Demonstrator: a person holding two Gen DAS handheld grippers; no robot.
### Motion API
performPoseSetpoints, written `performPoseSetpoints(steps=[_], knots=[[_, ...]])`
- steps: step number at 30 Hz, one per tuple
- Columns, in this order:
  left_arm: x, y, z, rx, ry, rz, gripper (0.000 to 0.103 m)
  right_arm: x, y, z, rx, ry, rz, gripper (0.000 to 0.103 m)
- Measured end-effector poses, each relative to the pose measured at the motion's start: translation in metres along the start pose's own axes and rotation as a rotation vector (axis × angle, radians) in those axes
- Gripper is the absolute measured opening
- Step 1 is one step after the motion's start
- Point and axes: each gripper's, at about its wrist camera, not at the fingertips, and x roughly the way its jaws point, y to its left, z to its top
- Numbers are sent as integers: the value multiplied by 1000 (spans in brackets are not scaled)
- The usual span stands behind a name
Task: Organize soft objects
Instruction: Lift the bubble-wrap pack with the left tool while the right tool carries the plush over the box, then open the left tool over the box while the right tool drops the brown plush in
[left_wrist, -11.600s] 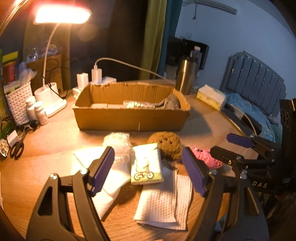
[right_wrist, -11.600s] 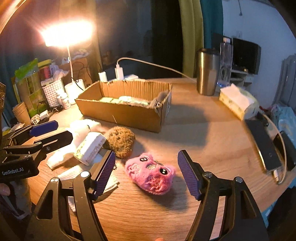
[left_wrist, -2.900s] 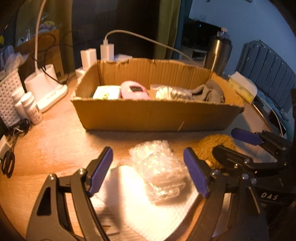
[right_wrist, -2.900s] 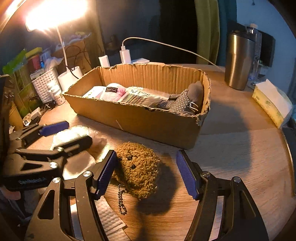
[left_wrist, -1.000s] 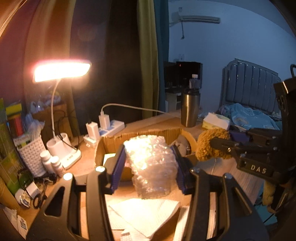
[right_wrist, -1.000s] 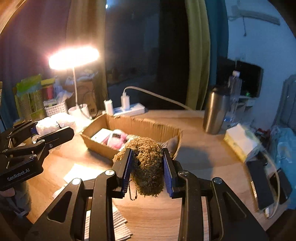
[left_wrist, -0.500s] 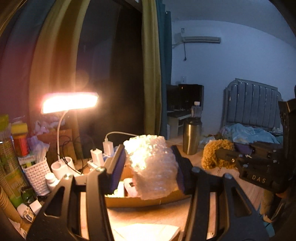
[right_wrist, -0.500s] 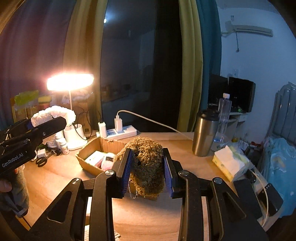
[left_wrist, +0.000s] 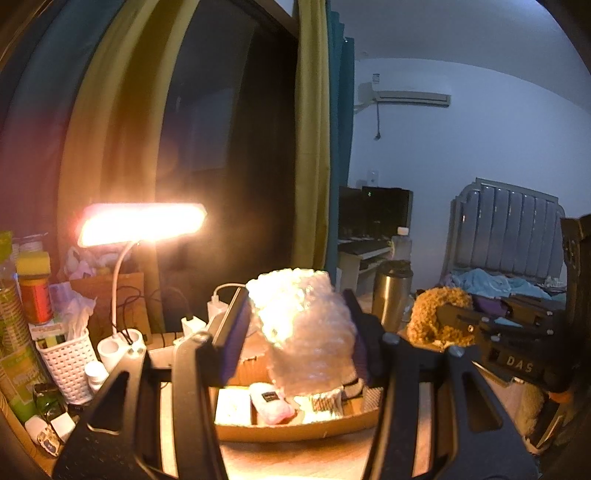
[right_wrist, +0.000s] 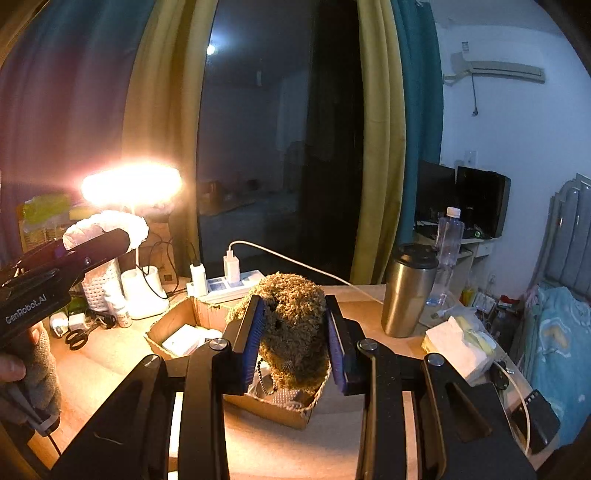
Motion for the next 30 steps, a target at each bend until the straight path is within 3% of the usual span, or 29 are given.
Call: performPoseSetpoints(steps=[21, 30], knots=[[69, 20, -15, -74, 35, -23, 49, 56, -19, 4, 42, 3, 38, 36], [108, 17, -39, -79, 118, -17, 49, 87, -25, -7, 77, 41, 88, 37]])
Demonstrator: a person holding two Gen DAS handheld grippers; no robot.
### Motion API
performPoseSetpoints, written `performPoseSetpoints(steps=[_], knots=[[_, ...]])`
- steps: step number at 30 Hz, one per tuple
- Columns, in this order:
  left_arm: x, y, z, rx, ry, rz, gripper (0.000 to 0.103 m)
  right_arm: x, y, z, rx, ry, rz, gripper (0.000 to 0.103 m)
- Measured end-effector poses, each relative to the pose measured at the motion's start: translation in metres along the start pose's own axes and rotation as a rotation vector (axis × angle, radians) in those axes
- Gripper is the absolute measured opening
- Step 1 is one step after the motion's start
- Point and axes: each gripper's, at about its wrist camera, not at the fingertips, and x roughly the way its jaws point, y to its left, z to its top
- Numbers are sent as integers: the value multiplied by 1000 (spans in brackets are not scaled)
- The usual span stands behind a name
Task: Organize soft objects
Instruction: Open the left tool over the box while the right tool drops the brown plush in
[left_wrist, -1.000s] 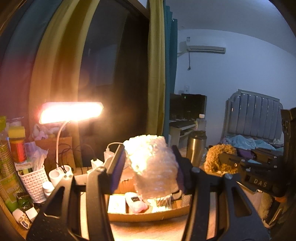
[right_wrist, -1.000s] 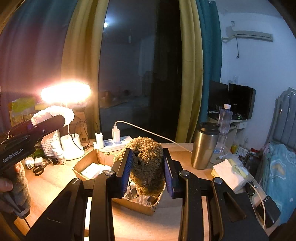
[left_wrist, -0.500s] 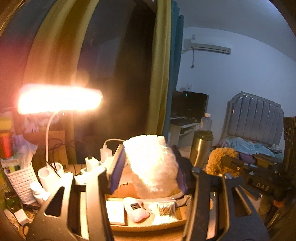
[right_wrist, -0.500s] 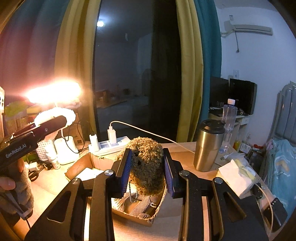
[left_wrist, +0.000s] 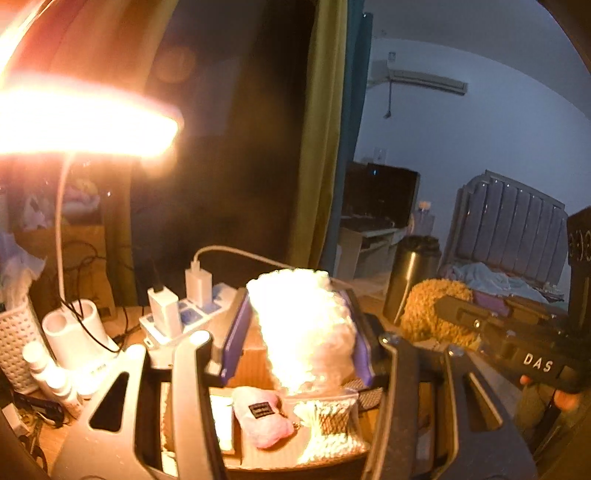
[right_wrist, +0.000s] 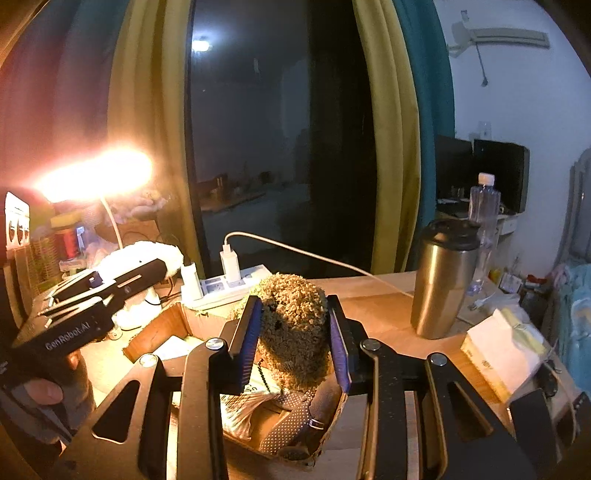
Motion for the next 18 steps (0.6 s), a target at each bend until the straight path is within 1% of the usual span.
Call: performPoseSetpoints(steps=[4, 6, 8, 9, 10, 12, 13, 14, 15, 18], knots=[[18, 5, -9, -19, 51, 6, 50, 13, -3, -4, 6, 19, 9, 37], [27, 8, -13, -38, 84, -6, 51, 19, -5, -6, 12, 28, 14, 37], [33, 9, -16, -48, 109, -10, 54, 25, -7, -8, 16, 36, 17, 37], [36, 10, -16, -50, 120, -11, 59, 28, -7, -9, 19, 40, 18, 37], [38, 11, -17, -53, 126, -13, 69, 31, -8, -10, 20, 45, 19, 37], [37, 11, -17, -63, 124, -26, 76, 37, -8, -12, 29, 57, 16, 50], [36, 11, -16, -66, 121, -32, 76, 40, -9, -12, 37, 72, 12, 64], [34, 11, -16, -66, 118, -32, 76, 44, -11, -13, 43, 85, 13, 69], [33, 11, -16, -67, 115, -31, 76, 48, -13, -14, 51, 101, 16, 69], [30, 12, -14, -75, 110, -30, 76, 48, -14, -15, 56, 101, 4, 69]])
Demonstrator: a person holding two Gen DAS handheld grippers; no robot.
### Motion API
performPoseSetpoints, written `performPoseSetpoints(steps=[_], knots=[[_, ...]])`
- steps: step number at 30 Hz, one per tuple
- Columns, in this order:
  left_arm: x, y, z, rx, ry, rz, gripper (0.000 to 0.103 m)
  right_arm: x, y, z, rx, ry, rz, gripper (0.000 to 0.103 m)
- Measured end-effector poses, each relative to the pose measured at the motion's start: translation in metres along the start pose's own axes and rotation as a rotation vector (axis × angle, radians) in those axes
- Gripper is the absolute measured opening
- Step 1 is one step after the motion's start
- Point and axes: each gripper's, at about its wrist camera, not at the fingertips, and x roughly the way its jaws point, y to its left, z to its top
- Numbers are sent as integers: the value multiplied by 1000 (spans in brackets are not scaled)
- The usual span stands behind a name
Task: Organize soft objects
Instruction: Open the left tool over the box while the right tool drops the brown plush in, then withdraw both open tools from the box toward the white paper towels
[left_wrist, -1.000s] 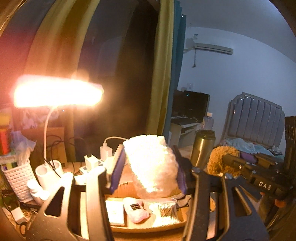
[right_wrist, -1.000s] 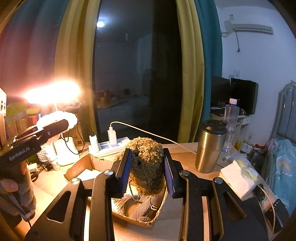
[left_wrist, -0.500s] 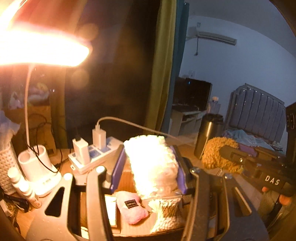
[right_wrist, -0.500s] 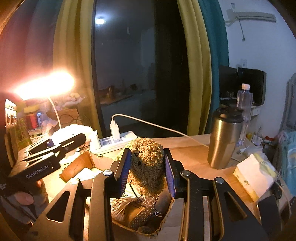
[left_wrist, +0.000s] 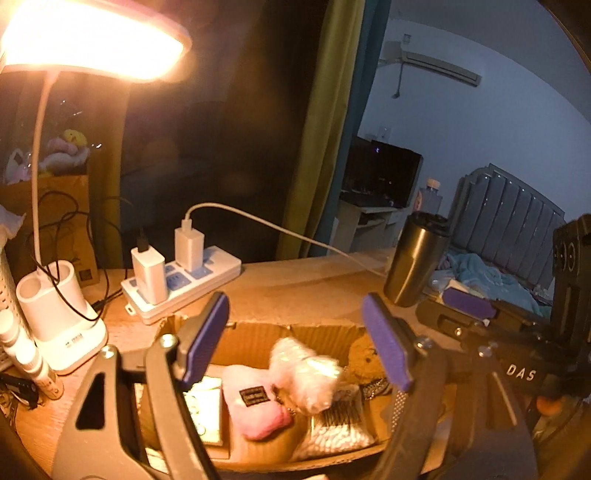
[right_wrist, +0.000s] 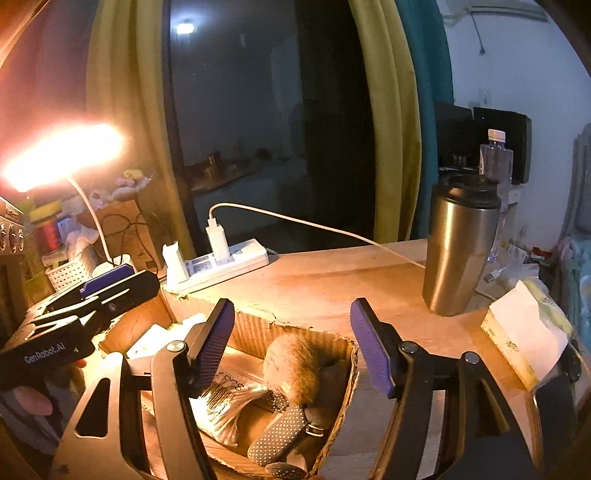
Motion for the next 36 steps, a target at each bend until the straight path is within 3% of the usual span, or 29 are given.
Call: performPoseSetpoints(steps=[36], knots=[[-104, -6, 3, 9, -123, 7, 76, -92, 39, -3, -77, -94, -46, 69]])
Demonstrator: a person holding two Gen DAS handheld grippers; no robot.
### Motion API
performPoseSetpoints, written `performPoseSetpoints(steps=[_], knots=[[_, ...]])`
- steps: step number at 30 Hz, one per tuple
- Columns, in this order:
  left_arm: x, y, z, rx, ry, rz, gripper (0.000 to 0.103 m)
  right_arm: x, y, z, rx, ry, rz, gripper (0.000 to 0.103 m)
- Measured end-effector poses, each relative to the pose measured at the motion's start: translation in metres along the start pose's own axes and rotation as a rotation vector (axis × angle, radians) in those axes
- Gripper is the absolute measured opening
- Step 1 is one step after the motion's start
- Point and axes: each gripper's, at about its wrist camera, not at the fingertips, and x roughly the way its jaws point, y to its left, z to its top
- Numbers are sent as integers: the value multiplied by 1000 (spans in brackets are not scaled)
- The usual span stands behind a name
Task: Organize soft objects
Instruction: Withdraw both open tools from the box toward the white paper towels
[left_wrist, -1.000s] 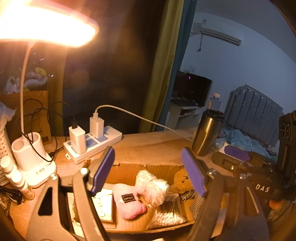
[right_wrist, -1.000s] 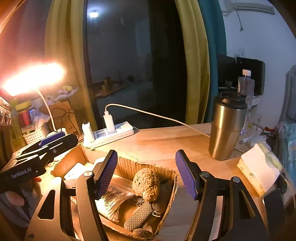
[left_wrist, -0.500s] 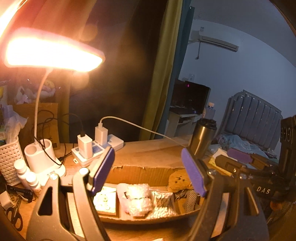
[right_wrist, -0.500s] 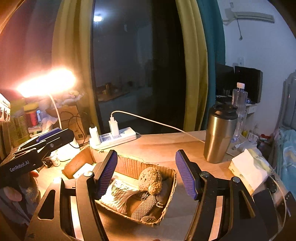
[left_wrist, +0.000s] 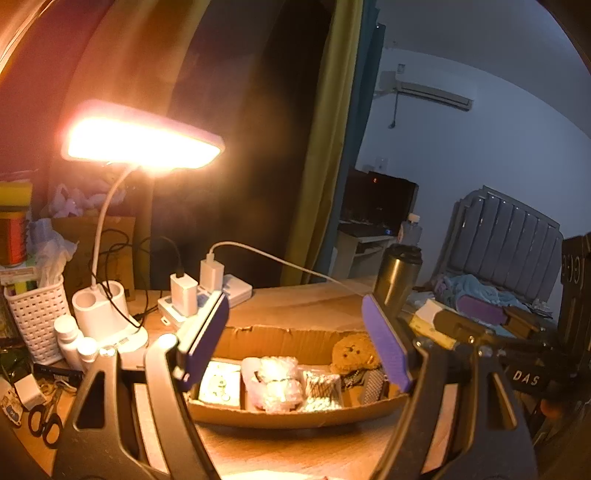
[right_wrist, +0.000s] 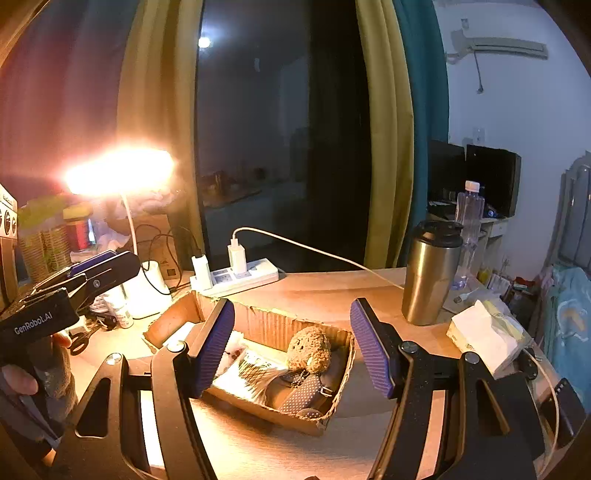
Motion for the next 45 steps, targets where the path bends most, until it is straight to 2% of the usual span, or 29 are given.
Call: performPoseSetpoints(steps=[31, 45], knots=[[-79, -7, -24, 7, -45, -13, 76, -70, 37, -21, -44, -39, -19, 69], [-97, 3, -53, -4, -26, 18, 76, -77, 49, -46, -61, 14, -17, 69]])
